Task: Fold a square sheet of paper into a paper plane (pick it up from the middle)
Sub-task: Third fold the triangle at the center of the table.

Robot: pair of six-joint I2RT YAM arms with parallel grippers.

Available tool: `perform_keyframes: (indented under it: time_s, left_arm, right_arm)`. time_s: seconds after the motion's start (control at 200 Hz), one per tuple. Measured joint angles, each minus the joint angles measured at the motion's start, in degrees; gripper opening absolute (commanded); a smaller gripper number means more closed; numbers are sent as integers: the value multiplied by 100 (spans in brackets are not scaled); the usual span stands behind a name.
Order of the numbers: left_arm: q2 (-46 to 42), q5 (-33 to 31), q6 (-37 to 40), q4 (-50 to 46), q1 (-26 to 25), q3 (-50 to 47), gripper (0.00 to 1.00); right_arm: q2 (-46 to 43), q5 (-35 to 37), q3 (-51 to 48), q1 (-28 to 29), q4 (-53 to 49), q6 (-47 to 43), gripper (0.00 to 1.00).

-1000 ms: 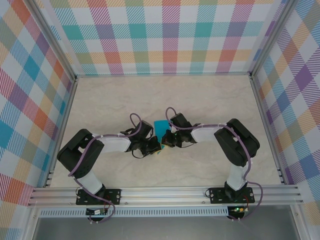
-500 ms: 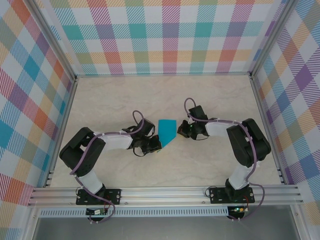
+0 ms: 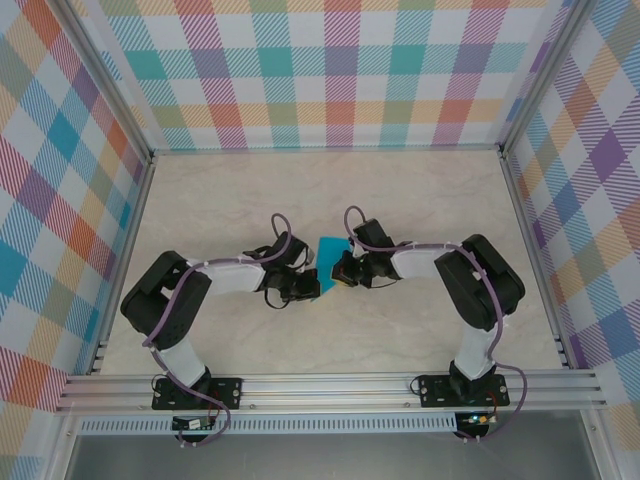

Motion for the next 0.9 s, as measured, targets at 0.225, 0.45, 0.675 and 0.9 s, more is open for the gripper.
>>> perform_keyframes:
  time_s: [0.225,0.45,0.675,0.9]
  left_arm:
    - [-160,9,-155,105,122,-22,0]
    - [-273,-144,-1578,1156,26,-280,0]
    - [-269,-850,-2745,1709,-313,-402,0]
    - [-190,-1381,-3613,1923,-590,-660,0]
  right_arm:
    - [13,61,22,-4,-68,13,3]
    - [15,125,63,-2,-173,177,3]
    - [9,146,2,2,-59,503,3]
    - [-2,142,-76,2,94,791,3]
